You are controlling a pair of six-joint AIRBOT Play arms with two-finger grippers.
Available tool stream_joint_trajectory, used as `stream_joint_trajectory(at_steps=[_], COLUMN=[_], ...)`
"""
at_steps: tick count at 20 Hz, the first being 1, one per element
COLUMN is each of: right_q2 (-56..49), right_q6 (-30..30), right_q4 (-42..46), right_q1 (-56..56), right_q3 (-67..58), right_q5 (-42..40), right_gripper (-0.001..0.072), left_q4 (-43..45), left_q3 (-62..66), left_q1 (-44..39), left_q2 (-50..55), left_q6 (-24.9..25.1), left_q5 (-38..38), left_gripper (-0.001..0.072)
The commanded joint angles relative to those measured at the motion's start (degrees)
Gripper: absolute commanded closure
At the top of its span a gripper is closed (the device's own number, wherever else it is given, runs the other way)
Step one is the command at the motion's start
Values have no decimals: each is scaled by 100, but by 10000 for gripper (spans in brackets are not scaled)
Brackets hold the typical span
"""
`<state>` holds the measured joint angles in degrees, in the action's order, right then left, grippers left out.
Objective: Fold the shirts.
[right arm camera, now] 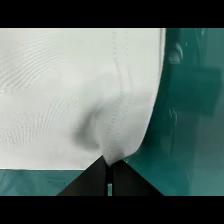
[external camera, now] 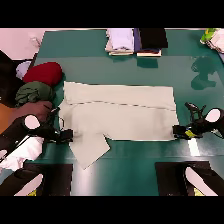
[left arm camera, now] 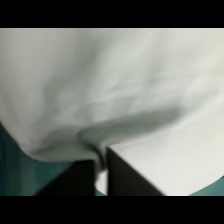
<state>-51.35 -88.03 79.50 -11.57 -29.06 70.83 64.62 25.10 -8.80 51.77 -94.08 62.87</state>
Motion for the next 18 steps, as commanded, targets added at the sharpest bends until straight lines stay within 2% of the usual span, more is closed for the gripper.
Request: stream_joint_trajectory(at_steps=[1,5,10,13,18], right_q2=[4,125,1165,1368,114], right_q6=[4,94,105,107,105], right_q4=[11,299,1051,1051,994], right_q1=[7,7,2,0,7], right_q3=[-175,-859,-1025,-1084,-1915], right_q5=[249,1067,1834,1637,1161], right_gripper=[695,696,696,697,697], left_q4=[4,743,695,737,1318], left_q3=[52,442,516,1001,2212], left_q1=[2,2,2,2,4], left_q2=[-13,-739,-1705,-1609,-413], left_q6=[457,343,297,439,678], left_q5=[487,1414,2693,2312,1150], left_gripper=[680,681,681,681,680])
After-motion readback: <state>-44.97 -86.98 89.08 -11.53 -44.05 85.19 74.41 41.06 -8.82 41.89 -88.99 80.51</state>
